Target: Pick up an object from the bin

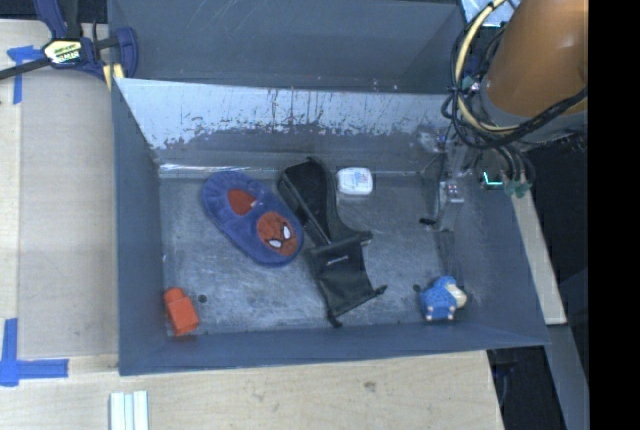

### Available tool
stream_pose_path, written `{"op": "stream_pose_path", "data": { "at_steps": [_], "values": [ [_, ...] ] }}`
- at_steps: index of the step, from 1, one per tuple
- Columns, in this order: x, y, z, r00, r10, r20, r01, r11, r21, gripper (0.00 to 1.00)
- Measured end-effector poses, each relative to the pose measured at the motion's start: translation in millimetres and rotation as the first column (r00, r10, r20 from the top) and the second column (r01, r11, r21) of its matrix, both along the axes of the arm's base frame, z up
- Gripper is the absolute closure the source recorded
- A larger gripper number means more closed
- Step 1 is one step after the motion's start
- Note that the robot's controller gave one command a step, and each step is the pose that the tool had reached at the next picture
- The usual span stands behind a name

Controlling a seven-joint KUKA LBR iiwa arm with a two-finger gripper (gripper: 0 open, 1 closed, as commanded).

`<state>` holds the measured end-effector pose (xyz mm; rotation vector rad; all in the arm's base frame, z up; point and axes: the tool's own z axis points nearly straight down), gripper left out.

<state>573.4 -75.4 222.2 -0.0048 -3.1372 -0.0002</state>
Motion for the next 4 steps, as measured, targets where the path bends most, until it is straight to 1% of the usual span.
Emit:
{"op": "stream_pose_path", "data": {
  "at_steps": [1,2,3,4],
  "values": [
    [-11.6,107.0,-148.0,0.982,-0.188,0.031,0.188,0.982,-0.001,0.00],
    [-13.2,106.0,-145.6,0.983,-0.185,0.018,0.185,0.983,-0.002,1.00],
    [-2.3,88.6,-123.0,0.835,0.550,0.011,-0.550,0.835,-0.004,1.00],
    [2.9,93.4,15.9,0.838,0.546,0.016,-0.546,0.838,-0.007,1.00]
  ]
}}
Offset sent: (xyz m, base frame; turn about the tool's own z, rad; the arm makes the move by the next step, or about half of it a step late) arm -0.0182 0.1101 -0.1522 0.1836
